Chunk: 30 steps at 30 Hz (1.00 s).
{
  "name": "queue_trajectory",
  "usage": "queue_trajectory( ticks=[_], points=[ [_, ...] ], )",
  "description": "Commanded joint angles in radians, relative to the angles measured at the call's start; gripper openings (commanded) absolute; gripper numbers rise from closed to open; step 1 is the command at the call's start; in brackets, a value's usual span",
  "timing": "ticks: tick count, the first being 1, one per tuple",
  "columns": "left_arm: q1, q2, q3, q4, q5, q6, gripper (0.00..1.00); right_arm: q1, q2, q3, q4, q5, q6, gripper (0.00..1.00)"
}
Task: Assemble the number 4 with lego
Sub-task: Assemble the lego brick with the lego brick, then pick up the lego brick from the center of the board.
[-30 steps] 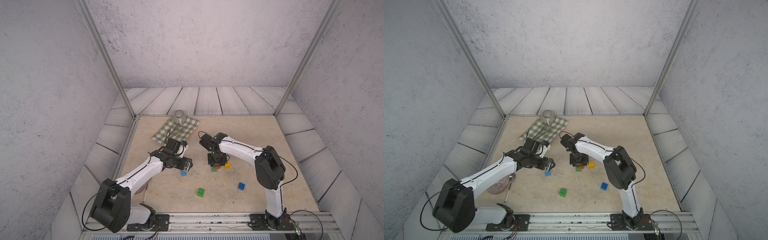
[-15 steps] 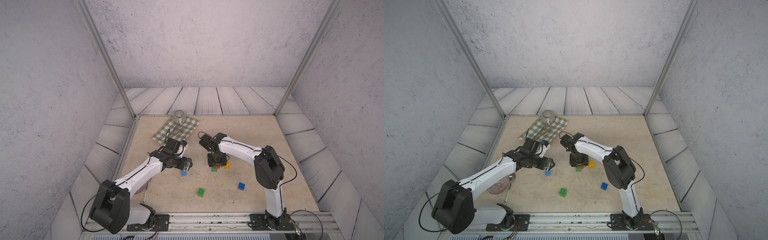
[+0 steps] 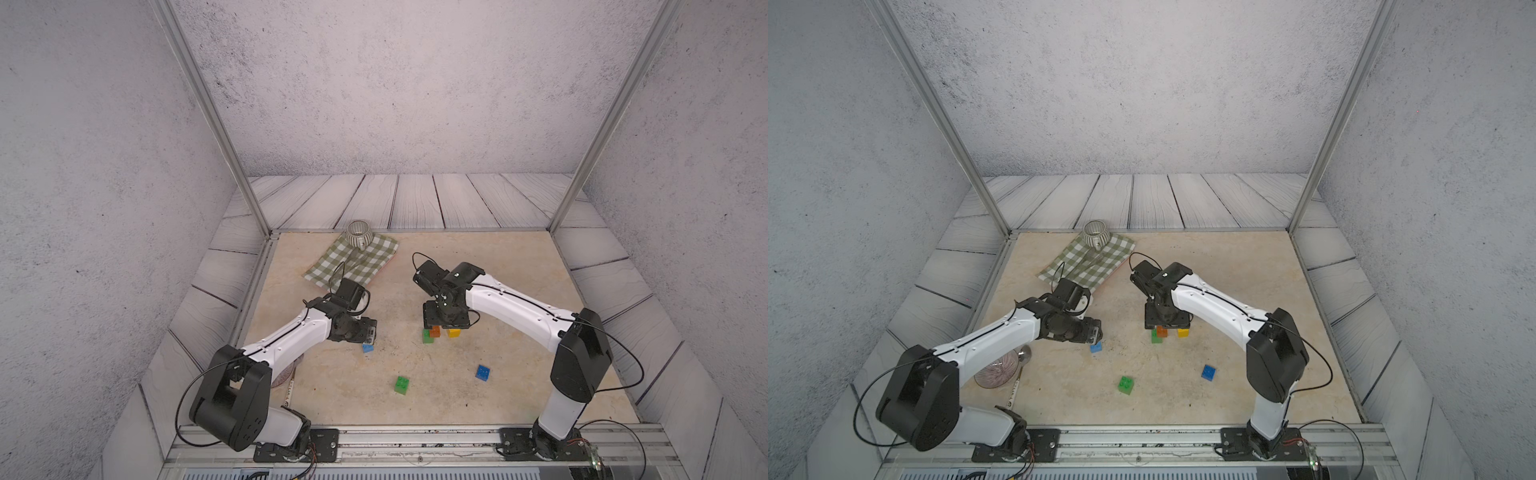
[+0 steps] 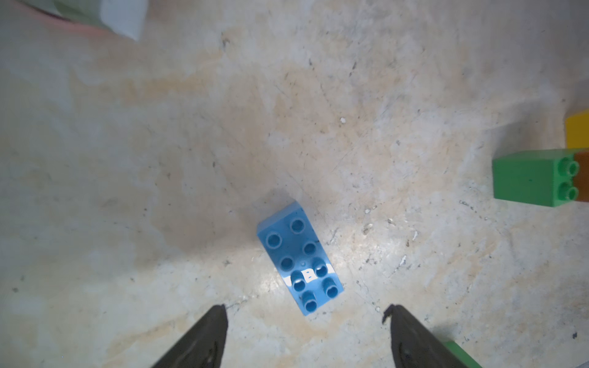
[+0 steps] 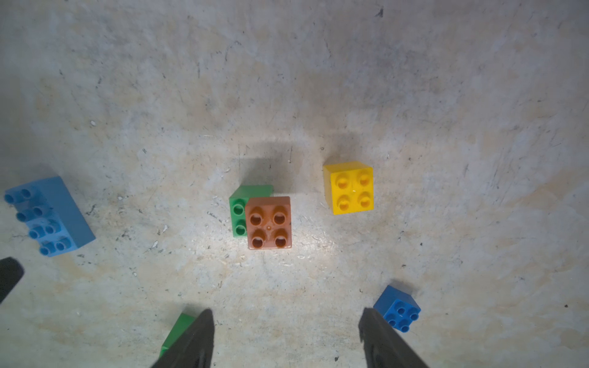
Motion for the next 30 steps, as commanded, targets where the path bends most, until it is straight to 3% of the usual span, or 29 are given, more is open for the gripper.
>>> queue_trajectory(
  ticks=[1,11,24,30],
  points=[
    [-0.011,0.031,0.025,0.001,0.037,-0.068,0.82,-0.002,-0.028,-0.026,-0.009,0.012,-0.007,0.75],
    [-0.056,0.061,-0.023,0.043,0.097,-0.166,0.84,-0.013,-0.077,-0.085,0.026,0.011,-0.003,0.78],
    [-0.149,0.165,0.021,0.095,0.087,-0.238,0.85,-0.024,-0.093,-0.107,0.039,0.016,-0.002,0.79],
    [-0.163,0.181,0.06,-0.008,-0.07,-0.237,0.85,-0.026,-0.089,-0.107,0.049,0.008,-0.007,0.79]
  ],
)
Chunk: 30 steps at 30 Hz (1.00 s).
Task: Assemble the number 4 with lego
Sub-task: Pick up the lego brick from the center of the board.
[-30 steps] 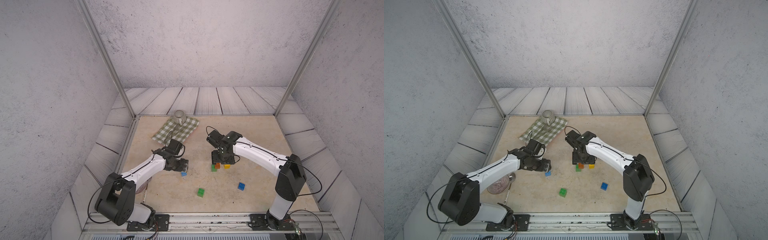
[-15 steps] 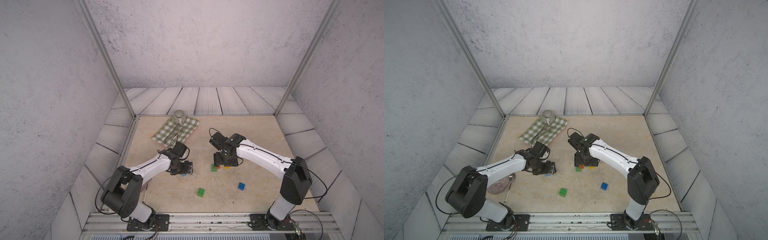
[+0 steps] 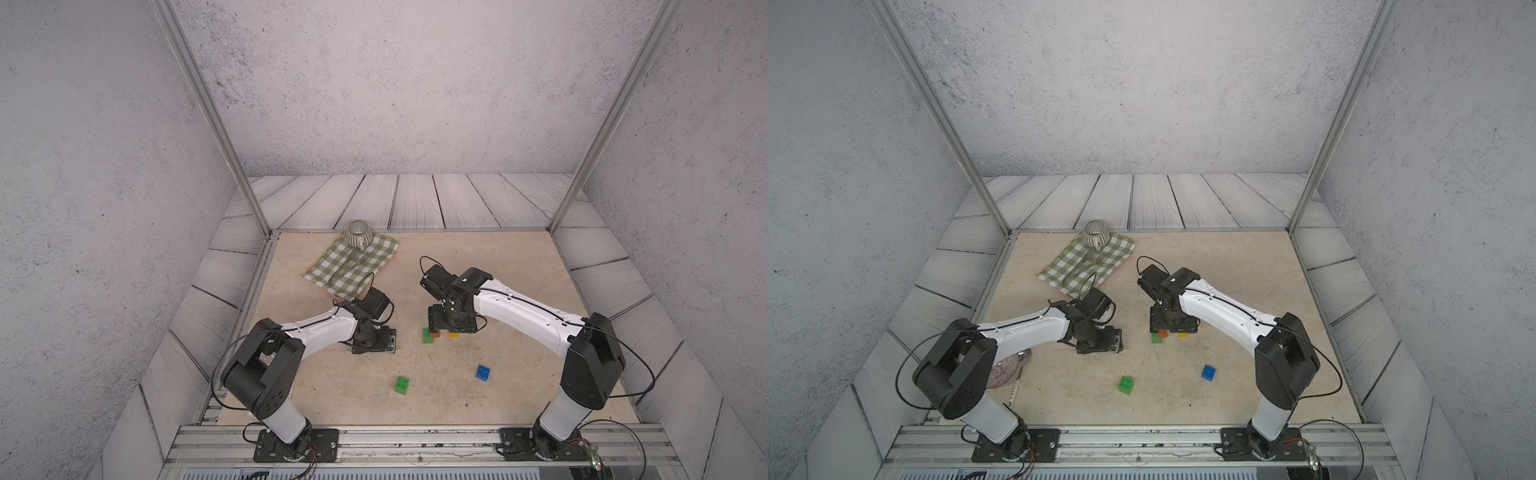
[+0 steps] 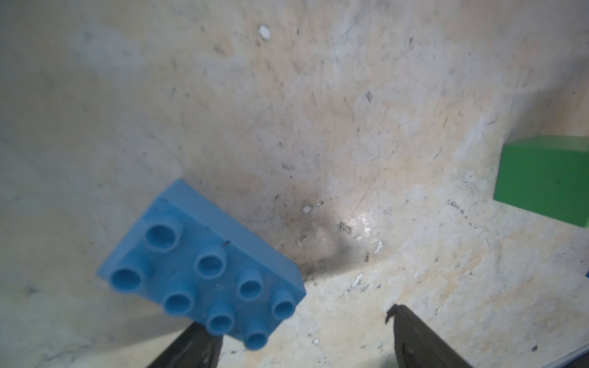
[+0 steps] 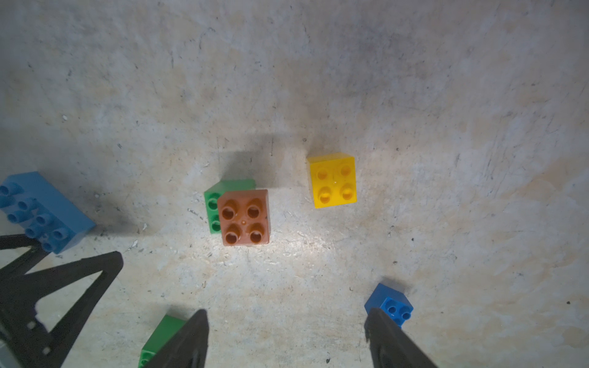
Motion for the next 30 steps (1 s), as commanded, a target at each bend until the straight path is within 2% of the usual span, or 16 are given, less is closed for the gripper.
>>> queue_trajectory(
  ticks=[1,12,17,30],
  points=[
    [-0.004,0.009,0.022,-0.072,-0.119,-0.017,0.85,-0.004,-0.03,-0.006,-0.001,0.008,-0.001,0.79],
    [-0.004,0.079,0.063,-0.11,-0.275,-0.06,0.85,-0.005,-0.029,-0.016,0.009,0.005,-0.007,0.79],
    [-0.003,0.067,0.058,-0.147,-0.328,-0.067,0.85,-0.005,-0.035,-0.026,0.015,0.005,-0.011,0.79],
    [-0.005,0.046,0.069,-0.097,-0.329,-0.093,0.85,-0.007,-0.03,-0.02,0.024,0.003,-0.021,0.79]
  ],
)
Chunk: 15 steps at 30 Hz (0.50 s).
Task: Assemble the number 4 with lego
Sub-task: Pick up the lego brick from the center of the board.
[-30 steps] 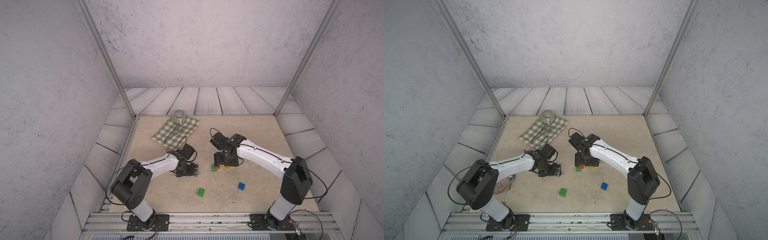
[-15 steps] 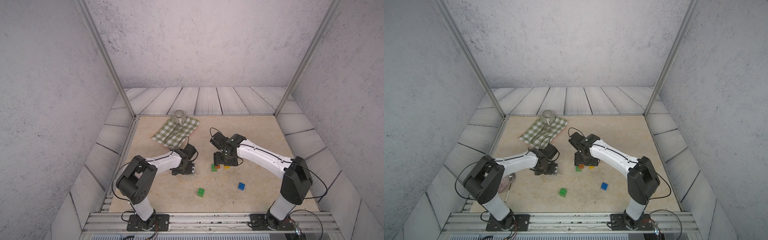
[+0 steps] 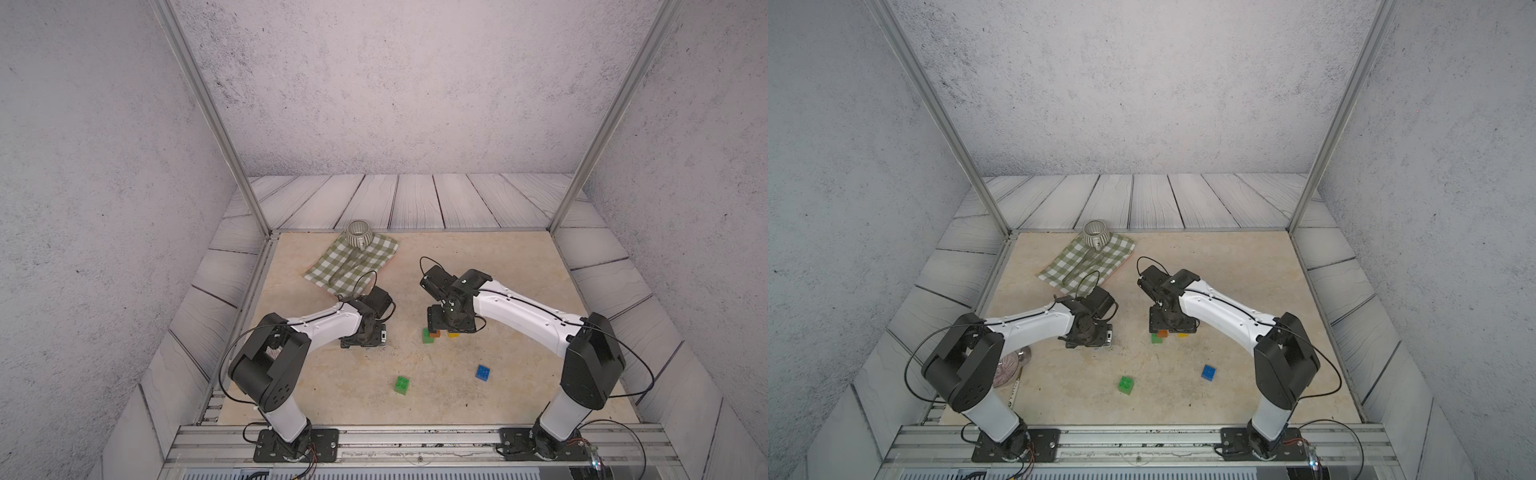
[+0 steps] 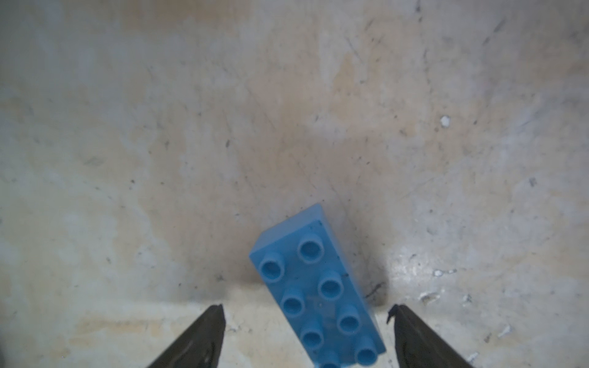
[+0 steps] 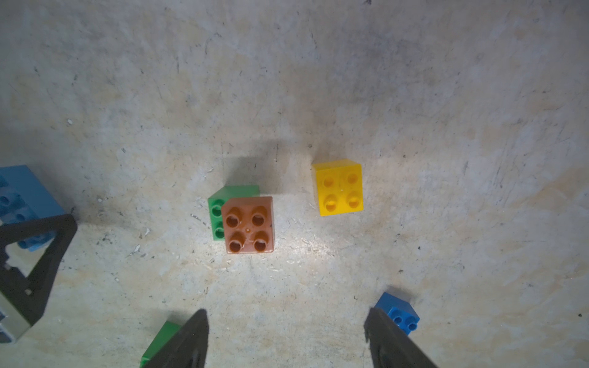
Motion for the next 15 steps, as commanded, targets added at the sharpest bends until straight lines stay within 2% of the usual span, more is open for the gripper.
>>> queue_trajectory(
  ticks=[1,7,12,15],
  points=[
    [-0.002,0.006,0.024,-0.011,-0.027,-0.014,0.85,-0.006,-0.032,0.001,-0.012,0.004,-0.011,0.79],
    [0.002,0.039,0.024,-0.047,-0.059,-0.029,0.85,-0.005,-0.041,-0.005,-0.012,0.007,-0.009,0.79],
    [0.018,-0.007,-0.008,-0.086,-0.084,-0.029,0.84,-0.006,-0.048,-0.007,-0.012,0.007,-0.009,0.79],
    [0.037,-0.049,-0.043,-0.077,-0.073,-0.021,0.79,-0.006,-0.045,-0.004,-0.01,0.007,-0.012,0.79]
  ],
)
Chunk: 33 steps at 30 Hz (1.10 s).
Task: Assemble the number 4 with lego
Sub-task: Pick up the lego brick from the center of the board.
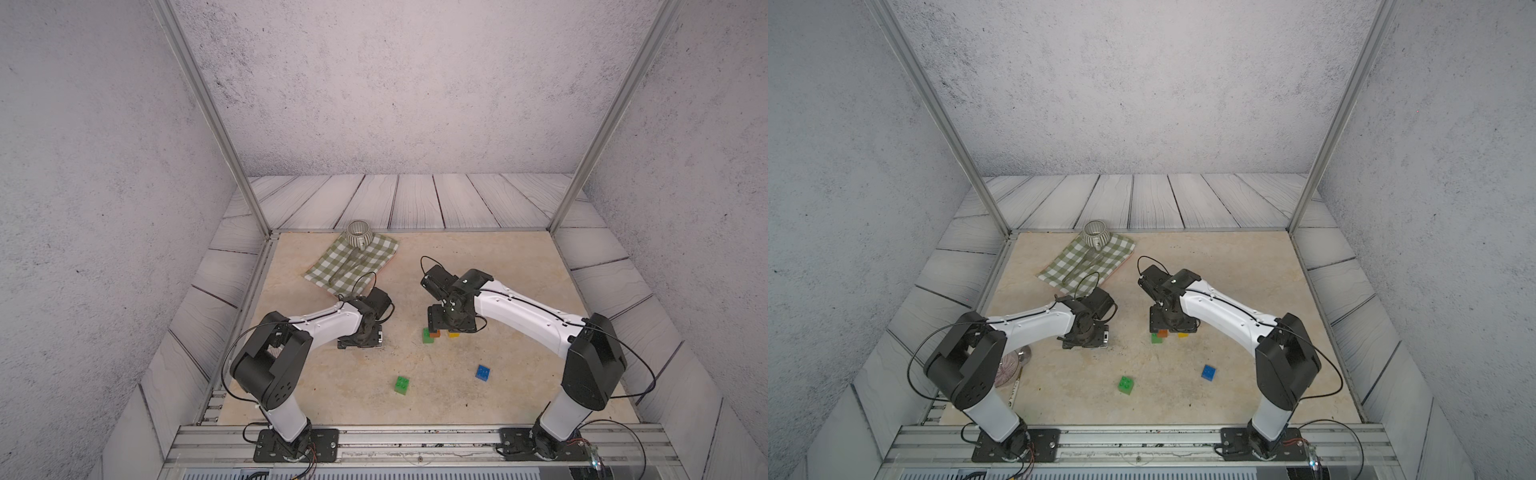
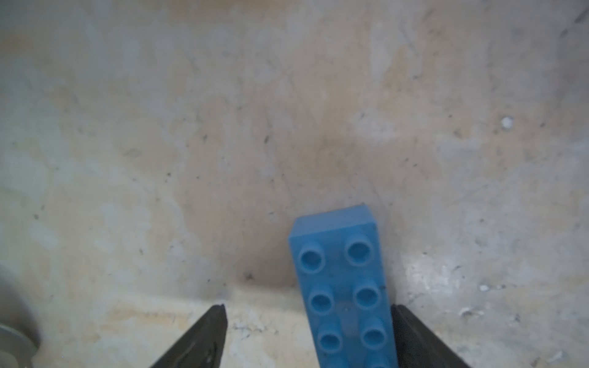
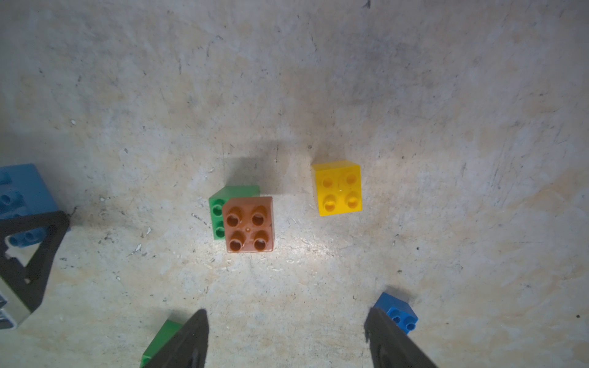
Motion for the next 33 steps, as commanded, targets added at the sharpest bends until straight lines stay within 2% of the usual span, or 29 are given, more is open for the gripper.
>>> queue_trajectory(
  ticks=[1,5,11,21,33],
  points=[
    [0.021,-0.056,-0.04,-0.026,-0.009,0.004,0.76,-0.004,-0.031,-0.002,-0.008,0.007,-0.008,0.79],
    [0.023,-0.068,-0.071,0.032,0.035,0.042,0.66,-0.003,-0.022,0.007,-0.003,0.003,-0.008,0.79],
    [0.023,-0.077,-0.102,0.1,0.053,0.081,0.61,-0.004,-0.033,0.002,-0.003,0.003,-0.004,0.79],
    [0.022,-0.092,-0.104,0.13,0.015,0.101,0.61,-0.003,-0.046,-0.018,0.009,0.0,0.009,0.79],
    [0.012,-0.076,-0.124,0.146,0.028,0.099,0.43,-0.004,-0.049,-0.028,0.012,-0.001,0.014,0.79]
  ],
)
